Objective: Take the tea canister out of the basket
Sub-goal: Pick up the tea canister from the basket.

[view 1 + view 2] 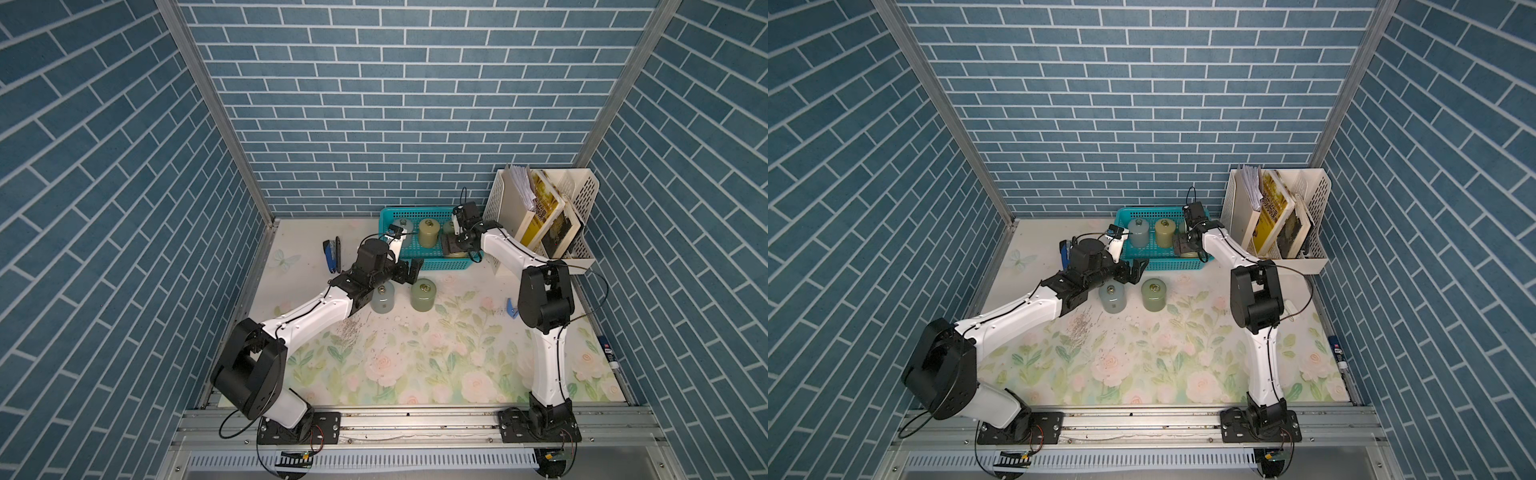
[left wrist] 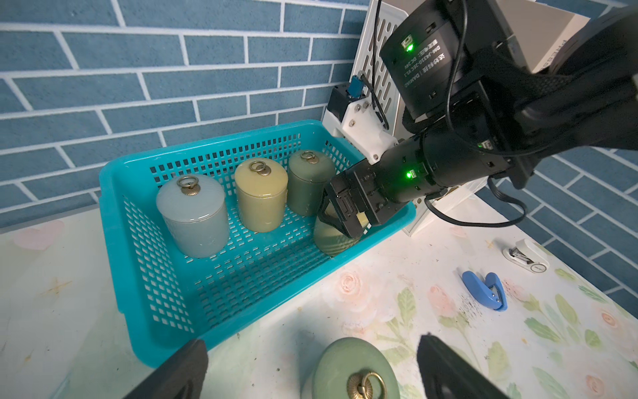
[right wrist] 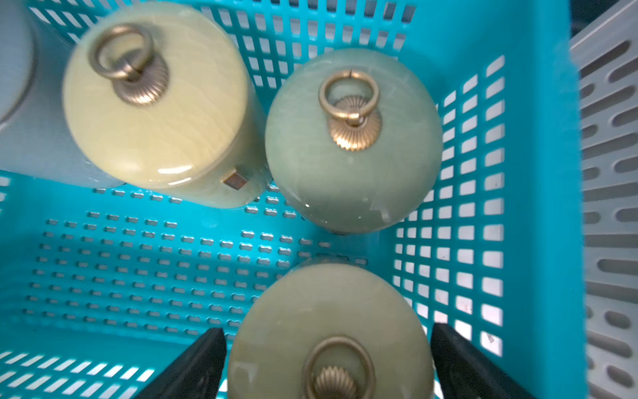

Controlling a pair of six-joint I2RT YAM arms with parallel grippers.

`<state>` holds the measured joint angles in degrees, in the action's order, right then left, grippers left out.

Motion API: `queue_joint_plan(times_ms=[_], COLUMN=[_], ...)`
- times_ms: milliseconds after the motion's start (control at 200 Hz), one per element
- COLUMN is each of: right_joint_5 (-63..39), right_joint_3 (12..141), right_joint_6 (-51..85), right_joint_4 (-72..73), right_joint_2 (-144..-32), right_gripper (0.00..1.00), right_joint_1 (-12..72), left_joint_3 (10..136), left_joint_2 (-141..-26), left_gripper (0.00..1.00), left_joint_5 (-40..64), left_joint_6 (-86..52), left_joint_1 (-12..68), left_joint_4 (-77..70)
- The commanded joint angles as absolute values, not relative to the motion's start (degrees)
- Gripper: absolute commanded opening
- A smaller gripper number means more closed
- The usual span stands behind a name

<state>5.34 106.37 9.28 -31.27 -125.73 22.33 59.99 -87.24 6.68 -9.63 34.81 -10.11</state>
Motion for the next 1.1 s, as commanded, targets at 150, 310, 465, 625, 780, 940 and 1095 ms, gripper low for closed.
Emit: queue_joint_plan(times_ms=[150, 310, 465, 625, 780, 940, 1095], right_joint_5=[4.6, 4.4, 3.8, 4.0, 5.7, 6.5, 4.1], right_joint_3=[106.6, 106.7, 107.3, 108.5, 106.8, 103.6, 98.8], right_joint_6=[11.2, 11.4, 11.3, 9.5, 7.4, 7.1, 7.8], right_joint_4=[-33.8, -33.0, -31.3, -29.4, -25.7, -23.3, -22.4], right_joint_2=[-128.0, -127.6, -126.1, -121.3, -115.4, -108.8, -102.2], right_gripper=[0.9, 0.66, 0.39, 0.35, 0.27, 0.15, 0.05], right_joint_1=[22.2, 22.2, 22.3, 23.0, 25.1, 26.9, 28.4], left_joint_3=[60.9, 60.7, 60.8, 60.9, 61.0, 60.2, 59.5], left_joint_2=[-87.9, -87.6, -87.3, -87.0, -86.5, -85.7, -84.4], left_gripper=[1.0, 1.0, 1.0, 1.0, 1.0, 1.0, 1.0], left_joint_5=[5.9, 5.5, 5.4, 5.0, 4.6, 4.6, 5.0], left_joint_6=[-8.9, -8.8, -8.8, -8.9, -9.1, -10.0, -10.5], left_joint_1=[35.2, 35.2, 35.2, 35.3, 35.4, 35.3, 35.3], left_joint_4=[-9.3, -9.2, -9.1, -9.1, -9.4, -10.4, -11.2])
